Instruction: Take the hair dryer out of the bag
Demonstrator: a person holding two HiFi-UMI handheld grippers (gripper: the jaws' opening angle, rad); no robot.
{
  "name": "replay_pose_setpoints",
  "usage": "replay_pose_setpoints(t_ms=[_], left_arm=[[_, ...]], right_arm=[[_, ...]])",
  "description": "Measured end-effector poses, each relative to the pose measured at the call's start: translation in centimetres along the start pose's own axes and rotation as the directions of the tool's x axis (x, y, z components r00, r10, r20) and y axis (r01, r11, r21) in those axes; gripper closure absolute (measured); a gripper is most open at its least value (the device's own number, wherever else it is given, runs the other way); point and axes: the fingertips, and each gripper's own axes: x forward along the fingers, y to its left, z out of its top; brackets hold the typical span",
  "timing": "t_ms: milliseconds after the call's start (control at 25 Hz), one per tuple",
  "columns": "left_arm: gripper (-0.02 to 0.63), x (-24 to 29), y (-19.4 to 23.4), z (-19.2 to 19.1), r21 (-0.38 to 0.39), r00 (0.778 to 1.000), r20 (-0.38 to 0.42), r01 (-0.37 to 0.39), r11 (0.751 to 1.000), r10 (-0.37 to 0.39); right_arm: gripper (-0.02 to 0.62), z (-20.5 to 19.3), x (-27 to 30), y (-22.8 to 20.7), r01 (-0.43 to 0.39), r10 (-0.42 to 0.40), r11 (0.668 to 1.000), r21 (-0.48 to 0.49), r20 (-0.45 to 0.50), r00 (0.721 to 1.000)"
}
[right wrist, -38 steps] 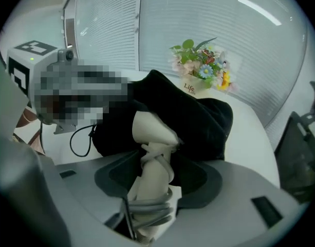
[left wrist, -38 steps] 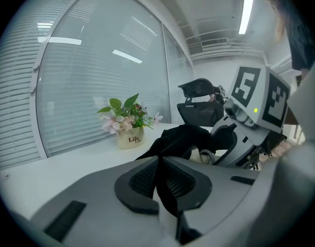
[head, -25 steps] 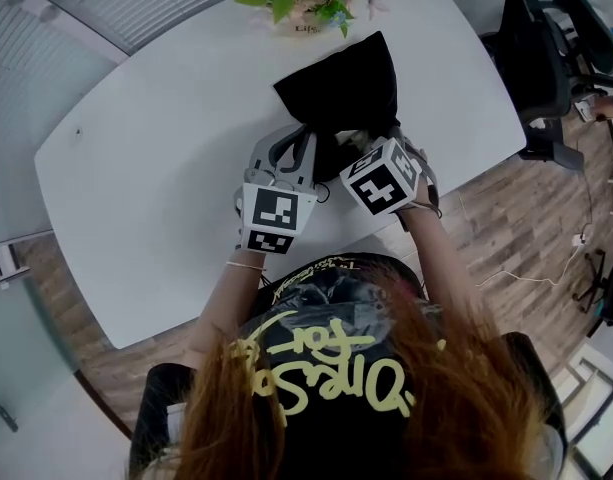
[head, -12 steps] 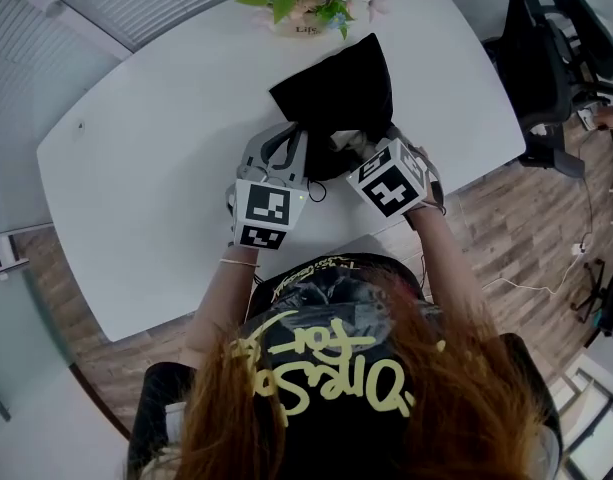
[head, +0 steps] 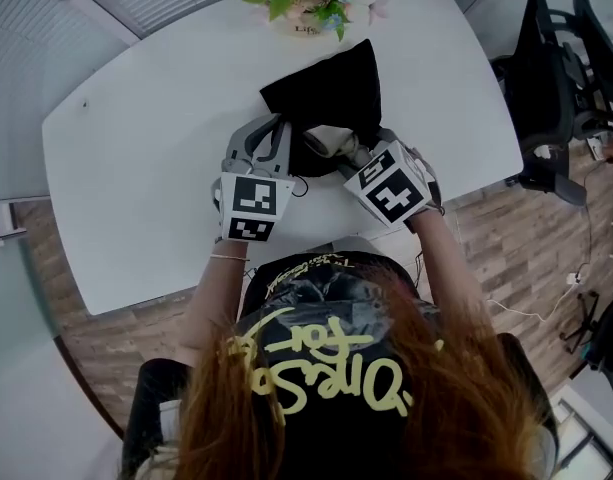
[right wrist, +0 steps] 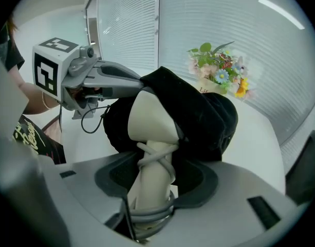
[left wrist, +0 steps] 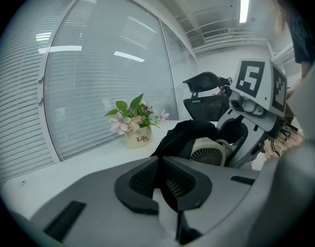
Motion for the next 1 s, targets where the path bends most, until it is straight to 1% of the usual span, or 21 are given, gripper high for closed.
replay_pose_setpoints(t_ms=[160,280,440,640,760,840,1000], left_arm=[[0.586,0.0,-0.1,0.2,-0.006,0.999,-0.009,-0.049,0.999,0.049],[0.584,0.1,-0.2,0.4,-0.005,0.998,-0.010,-0.069,0.998,0.069],[0.584,0.3,-0.1,0.7,-0.055,0.996,-0.003,-0.085,0.995,0.085],[0.584,0.5,-0.3,0.7,-0.035,0.991,-0.018,-0.132,0.991,0.131],[0.581,0.7,-0.5,0.6,0.000,0.989,-0.029,-0.144,0.990,0.144],[0.581,0.7,-0.7,0.6,0.007,0.989,-0.032,-0.146,0.989,0.146],[0.581,0.8,-1.0,0.7,-0.034,0.991,-0.027,-0.132,0.991,0.131]], right_arm=[[0.390,-0.2,-0.4,0.1,-0.043,0.044,0.999,-0.032,0.025,0.999],[0.390,-0.5,-0.7,0.2,-0.104,0.105,0.993,-0.054,0.027,0.994],[0.390,-0.6,-1.1,0.3,-0.155,0.161,0.983,-0.094,0.052,0.986],[0.390,-0.8,-1.7,0.6,-0.209,0.221,0.968,-0.138,0.073,0.973],[0.390,-1.3,-2.0,0.7,-0.236,0.252,0.957,-0.171,0.074,0.965],[0.390,-1.7,-2.3,0.8,-0.259,0.278,0.946,-0.193,0.075,0.958],[0.390,-2.0,-3.2,1.1,-0.292,0.319,0.925,-0.245,0.081,0.944]])
